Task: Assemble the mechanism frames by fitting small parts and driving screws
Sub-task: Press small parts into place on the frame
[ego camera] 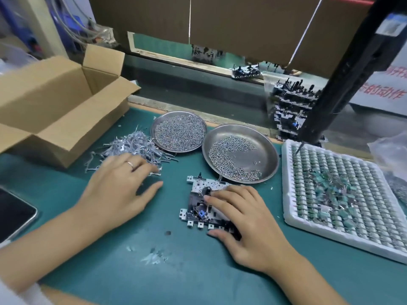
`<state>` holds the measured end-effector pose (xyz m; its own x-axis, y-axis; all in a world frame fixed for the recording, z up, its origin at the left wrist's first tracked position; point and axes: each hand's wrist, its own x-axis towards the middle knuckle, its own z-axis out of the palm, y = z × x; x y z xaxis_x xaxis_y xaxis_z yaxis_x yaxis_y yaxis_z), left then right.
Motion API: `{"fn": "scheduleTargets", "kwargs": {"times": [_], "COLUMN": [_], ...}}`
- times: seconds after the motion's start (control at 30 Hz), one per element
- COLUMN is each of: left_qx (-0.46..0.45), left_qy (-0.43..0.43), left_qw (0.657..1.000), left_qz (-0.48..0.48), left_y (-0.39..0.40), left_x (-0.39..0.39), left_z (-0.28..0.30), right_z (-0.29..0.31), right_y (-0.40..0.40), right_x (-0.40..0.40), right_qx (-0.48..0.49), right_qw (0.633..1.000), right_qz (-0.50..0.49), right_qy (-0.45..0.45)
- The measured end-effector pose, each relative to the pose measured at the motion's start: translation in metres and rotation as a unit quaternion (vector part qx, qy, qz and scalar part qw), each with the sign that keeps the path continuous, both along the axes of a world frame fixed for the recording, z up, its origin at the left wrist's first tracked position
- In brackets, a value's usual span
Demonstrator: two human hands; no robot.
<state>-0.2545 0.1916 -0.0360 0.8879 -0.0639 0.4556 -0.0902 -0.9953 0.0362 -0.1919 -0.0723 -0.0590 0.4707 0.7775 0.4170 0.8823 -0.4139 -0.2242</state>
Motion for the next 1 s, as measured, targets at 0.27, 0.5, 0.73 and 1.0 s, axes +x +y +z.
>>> {"fn": "scheduleTargets", "kwargs": {"times": [0.27, 0.5, 0.73, 1.0], "left_qx": [-0.030, -0.327, -0.504, -0.454], "left_qy": [0.070, 0.070, 0.160, 0.155], "left_qw": [0.997, 0.942, 0.842, 0.861], "left_qz": [0.015, 0.014, -0.107, -0.169], "left_y": [0.014, -0.007, -0.057, -0.078], "left_x": [-0.011, -0.014, 0.001, 0.021], "left_z": [0.002, 0.015, 0.029, 0.007], "right_z": [-0.003, 0.002, 0.012, 0.009], "right_y": [0.001, 0.002, 0.003, -0.008], "right_x": [0.000, -0.003, -0.010, -0.004], "right_qx": [0.015, 0.147, 0.262, 0.264], "right_qw": [1.000, 0.988, 0.949, 0.936], "right_qz": [-0.008, -0.003, -0.038, -0.090], "right_qy": [0.026, 0.050, 0.174, 0.215]}}
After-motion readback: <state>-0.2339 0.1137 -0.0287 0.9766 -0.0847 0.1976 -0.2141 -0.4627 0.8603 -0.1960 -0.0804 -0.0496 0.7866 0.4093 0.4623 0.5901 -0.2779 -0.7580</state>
